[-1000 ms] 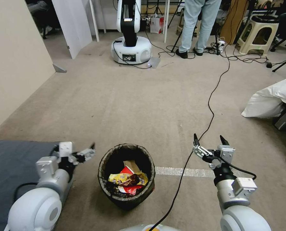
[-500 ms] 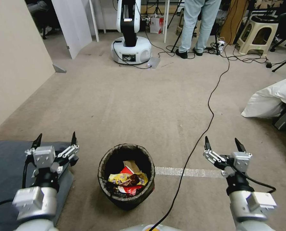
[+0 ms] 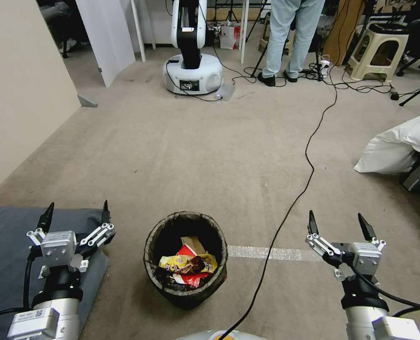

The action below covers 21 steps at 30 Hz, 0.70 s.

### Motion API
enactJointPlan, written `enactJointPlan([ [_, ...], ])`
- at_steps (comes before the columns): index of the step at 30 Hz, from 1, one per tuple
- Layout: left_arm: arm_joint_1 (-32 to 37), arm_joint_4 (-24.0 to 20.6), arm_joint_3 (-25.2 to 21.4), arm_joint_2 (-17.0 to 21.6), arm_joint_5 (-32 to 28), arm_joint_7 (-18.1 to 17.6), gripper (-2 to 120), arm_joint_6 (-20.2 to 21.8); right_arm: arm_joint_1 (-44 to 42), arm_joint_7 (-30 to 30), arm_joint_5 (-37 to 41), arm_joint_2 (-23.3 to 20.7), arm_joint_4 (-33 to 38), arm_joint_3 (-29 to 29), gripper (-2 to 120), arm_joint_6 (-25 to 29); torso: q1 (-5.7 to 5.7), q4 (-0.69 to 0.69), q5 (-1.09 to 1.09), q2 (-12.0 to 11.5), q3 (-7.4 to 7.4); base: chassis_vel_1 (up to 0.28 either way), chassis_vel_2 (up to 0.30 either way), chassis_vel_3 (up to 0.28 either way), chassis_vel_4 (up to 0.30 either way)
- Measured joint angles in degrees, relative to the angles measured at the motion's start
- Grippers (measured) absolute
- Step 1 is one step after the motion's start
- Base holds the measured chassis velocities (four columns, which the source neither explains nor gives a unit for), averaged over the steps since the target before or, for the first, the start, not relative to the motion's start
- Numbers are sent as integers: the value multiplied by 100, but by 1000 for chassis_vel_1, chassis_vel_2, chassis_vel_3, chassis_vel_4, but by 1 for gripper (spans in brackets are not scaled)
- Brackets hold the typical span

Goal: Pick up the trash bin, then pick up the garbage from the floor and place it into the trash bin.

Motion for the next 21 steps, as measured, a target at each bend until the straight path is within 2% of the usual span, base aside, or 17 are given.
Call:
enactJointPlan([
  [21,-23,15,6,12,-30,0,100,49,19,4,7,-3,-1,-7,100,-15,0,0,0,0,1,0,0,0,0],
])
